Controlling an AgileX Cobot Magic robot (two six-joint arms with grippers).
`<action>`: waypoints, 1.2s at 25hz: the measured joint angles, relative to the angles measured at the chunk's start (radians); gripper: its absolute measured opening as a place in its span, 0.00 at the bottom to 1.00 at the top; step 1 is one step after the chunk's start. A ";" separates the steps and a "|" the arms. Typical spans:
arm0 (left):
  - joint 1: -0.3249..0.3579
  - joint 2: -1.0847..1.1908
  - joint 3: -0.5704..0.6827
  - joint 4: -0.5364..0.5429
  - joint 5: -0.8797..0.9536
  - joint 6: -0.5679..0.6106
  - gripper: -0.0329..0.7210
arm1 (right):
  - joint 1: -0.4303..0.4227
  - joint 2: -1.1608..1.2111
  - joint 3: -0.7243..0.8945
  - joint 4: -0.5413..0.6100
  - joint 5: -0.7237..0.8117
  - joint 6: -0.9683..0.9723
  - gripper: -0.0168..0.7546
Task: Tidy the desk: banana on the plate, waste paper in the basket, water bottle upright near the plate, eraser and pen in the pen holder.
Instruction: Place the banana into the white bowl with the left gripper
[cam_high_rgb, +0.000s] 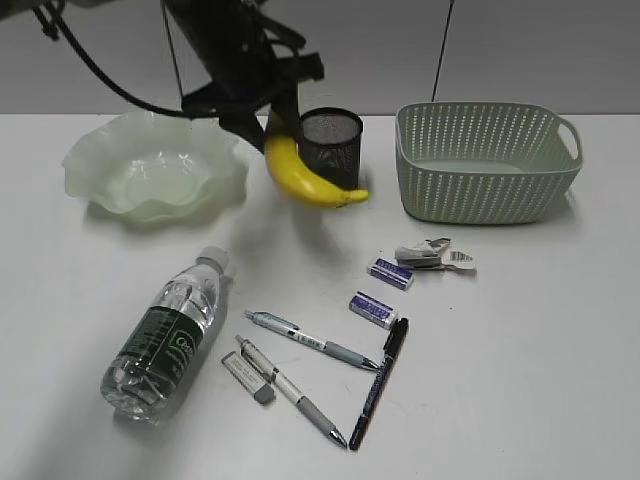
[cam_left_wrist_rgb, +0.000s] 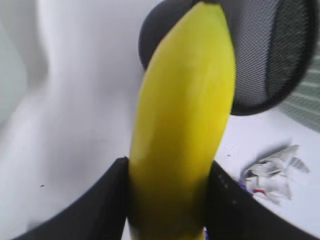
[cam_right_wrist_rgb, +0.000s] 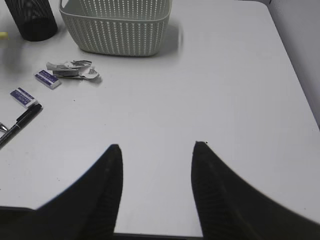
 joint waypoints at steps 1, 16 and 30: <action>0.000 -0.023 -0.005 0.003 0.000 0.003 0.48 | 0.000 0.000 0.000 0.000 0.000 0.000 0.50; 0.182 -0.164 -0.016 0.353 0.003 0.068 0.48 | 0.000 0.000 0.000 0.000 0.000 0.000 0.50; 0.327 0.003 -0.014 0.153 -0.039 0.069 0.82 | 0.000 0.000 0.000 0.000 0.000 0.000 0.50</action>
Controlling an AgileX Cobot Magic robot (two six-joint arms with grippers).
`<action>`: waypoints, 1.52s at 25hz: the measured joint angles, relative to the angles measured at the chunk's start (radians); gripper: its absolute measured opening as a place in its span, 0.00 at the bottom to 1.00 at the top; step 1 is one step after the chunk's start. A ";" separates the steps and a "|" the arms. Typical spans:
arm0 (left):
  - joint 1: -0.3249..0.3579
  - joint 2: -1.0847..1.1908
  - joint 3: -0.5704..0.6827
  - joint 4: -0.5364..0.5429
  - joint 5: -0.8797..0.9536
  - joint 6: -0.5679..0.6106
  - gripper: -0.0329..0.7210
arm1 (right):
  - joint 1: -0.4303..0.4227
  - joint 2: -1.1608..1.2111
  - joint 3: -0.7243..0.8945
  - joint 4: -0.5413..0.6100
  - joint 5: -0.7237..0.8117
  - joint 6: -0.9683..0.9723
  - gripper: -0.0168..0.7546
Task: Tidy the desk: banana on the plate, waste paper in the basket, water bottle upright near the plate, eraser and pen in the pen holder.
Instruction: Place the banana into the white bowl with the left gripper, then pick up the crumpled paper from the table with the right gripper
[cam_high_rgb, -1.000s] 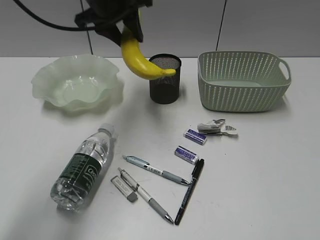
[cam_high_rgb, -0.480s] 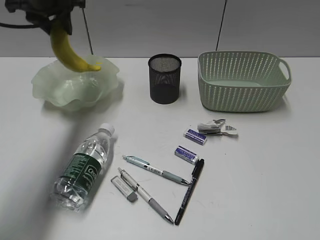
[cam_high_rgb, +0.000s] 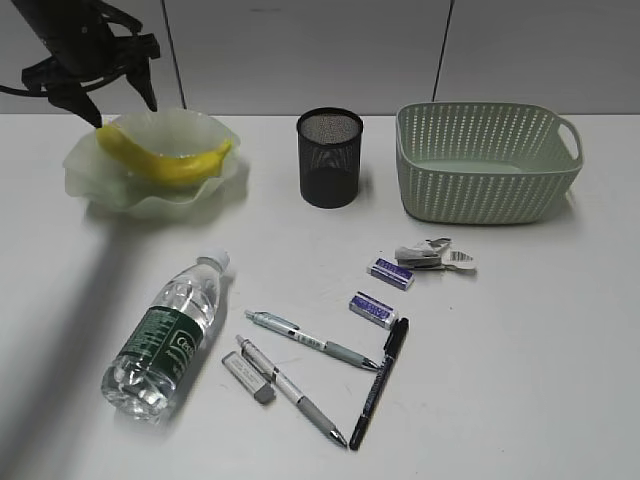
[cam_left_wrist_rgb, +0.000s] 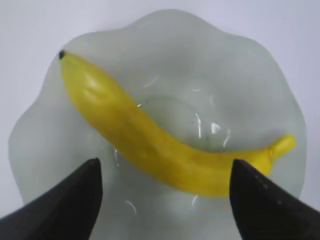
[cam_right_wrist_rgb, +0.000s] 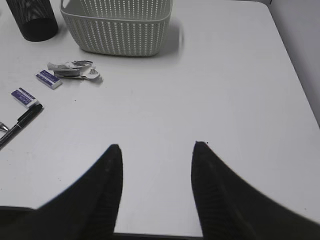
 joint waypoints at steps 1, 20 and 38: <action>0.000 -0.002 0.000 0.000 0.006 0.000 0.83 | 0.000 0.000 0.000 0.000 0.000 0.000 0.50; -0.001 -0.562 0.066 0.092 0.043 0.160 0.61 | 0.000 0.000 0.000 0.000 0.000 0.000 0.50; -0.001 -1.491 1.163 0.110 0.037 0.184 0.56 | 0.000 0.000 0.000 0.000 0.000 0.000 0.50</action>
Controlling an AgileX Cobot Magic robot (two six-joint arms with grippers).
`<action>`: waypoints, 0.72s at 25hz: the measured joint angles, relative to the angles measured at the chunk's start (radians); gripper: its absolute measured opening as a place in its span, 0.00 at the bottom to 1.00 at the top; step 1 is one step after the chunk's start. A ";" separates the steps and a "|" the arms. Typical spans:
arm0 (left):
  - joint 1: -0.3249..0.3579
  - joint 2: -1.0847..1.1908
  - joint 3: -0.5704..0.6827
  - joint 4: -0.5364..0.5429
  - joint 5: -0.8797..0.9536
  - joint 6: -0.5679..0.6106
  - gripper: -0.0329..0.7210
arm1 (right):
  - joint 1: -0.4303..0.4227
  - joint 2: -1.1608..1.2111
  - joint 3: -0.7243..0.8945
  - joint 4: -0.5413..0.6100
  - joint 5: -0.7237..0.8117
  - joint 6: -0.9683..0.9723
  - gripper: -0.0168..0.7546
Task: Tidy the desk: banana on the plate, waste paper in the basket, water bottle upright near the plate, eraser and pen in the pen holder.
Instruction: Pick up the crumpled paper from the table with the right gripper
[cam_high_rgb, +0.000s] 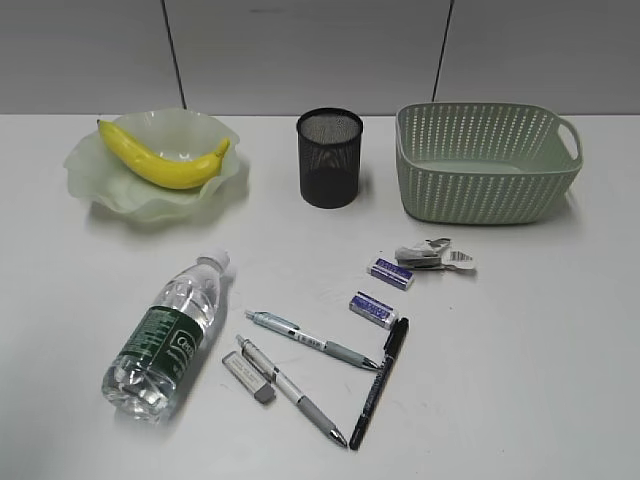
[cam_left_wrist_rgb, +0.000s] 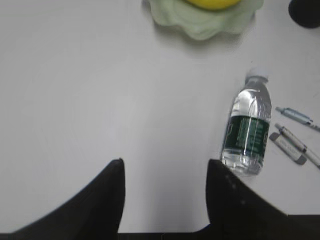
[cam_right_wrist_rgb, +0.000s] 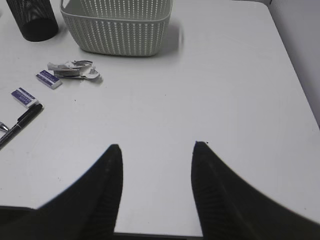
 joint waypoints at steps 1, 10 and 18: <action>0.000 -0.073 0.057 0.001 -0.006 0.002 0.56 | 0.000 0.000 0.000 0.000 0.000 0.000 0.50; -0.036 -0.565 0.393 0.002 -0.099 0.065 0.53 | 0.000 0.000 0.000 0.000 0.000 0.000 0.50; -0.054 -0.816 0.490 0.000 -0.123 0.115 0.51 | 0.000 0.025 -0.005 0.072 -0.010 -0.106 0.46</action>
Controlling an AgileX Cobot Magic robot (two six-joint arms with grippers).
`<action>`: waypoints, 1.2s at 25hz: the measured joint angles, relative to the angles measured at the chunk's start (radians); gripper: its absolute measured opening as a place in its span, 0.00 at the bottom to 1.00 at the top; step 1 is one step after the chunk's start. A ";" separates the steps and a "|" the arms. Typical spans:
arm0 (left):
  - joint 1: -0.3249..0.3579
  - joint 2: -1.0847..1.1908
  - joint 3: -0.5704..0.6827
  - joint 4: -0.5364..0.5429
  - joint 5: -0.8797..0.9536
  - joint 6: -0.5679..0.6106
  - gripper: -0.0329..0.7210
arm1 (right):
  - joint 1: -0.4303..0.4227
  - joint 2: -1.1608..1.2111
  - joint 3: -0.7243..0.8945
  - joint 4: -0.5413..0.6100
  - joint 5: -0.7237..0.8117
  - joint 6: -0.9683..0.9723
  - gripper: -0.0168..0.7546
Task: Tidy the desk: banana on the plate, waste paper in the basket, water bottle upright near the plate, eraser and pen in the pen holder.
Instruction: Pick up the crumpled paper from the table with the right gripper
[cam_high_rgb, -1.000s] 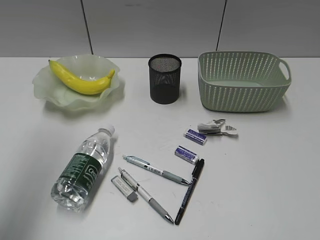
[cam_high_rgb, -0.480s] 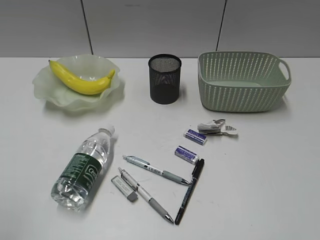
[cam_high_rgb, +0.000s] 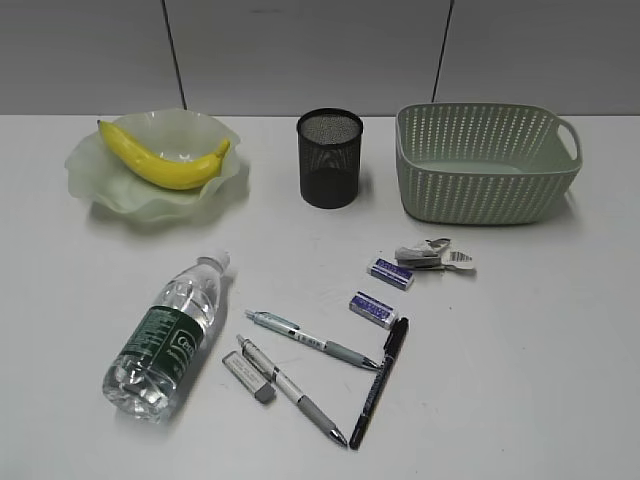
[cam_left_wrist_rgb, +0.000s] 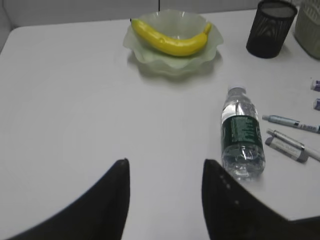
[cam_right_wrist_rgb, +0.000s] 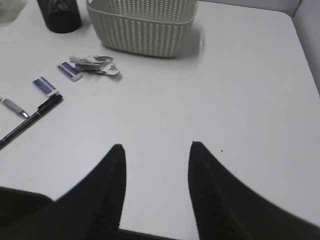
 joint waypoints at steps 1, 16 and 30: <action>-0.001 -0.018 0.006 0.000 -0.012 0.002 0.51 | 0.000 0.028 -0.006 0.027 -0.007 -0.040 0.46; -0.003 -0.030 0.015 0.000 -0.027 0.011 0.49 | 0.007 0.889 -0.159 0.476 -0.319 -0.967 0.44; -0.003 -0.030 0.015 0.000 -0.027 0.012 0.49 | 0.273 1.445 -0.213 0.464 -0.748 -1.305 0.57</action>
